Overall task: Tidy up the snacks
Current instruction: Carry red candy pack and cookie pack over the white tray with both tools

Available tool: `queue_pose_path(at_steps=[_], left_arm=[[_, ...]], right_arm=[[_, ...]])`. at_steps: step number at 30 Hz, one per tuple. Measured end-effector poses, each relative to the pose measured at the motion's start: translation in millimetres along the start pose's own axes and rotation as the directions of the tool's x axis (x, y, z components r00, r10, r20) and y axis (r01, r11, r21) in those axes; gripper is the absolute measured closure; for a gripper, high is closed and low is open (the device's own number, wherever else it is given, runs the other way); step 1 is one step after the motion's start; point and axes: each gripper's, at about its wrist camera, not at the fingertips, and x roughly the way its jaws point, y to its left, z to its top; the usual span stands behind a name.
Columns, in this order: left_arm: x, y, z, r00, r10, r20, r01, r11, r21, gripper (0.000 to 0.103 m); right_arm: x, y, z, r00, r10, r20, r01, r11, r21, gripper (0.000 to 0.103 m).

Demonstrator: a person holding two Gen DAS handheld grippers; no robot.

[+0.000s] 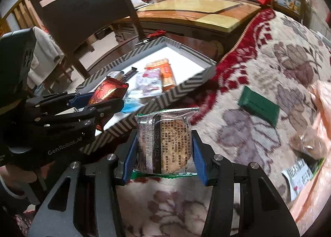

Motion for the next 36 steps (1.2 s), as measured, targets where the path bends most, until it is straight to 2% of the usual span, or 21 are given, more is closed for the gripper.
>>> queue_pose_path(at_steps=[15, 36], left_arm=[[2, 47, 4, 0.997, 0.069, 0.016, -0.068, 0.995, -0.076, 0.067], [15, 77, 4, 0.996, 0.086, -0.006, -0.086, 0.986, -0.142, 0.067]], right_arm=[[24, 23, 29, 0.999, 0.037, -0.017, -0.037, 0.999, -0.030, 0.055], [53, 37, 57, 0.998, 0.033, -0.050, -0.036, 0.997, -0.067, 0.055]])
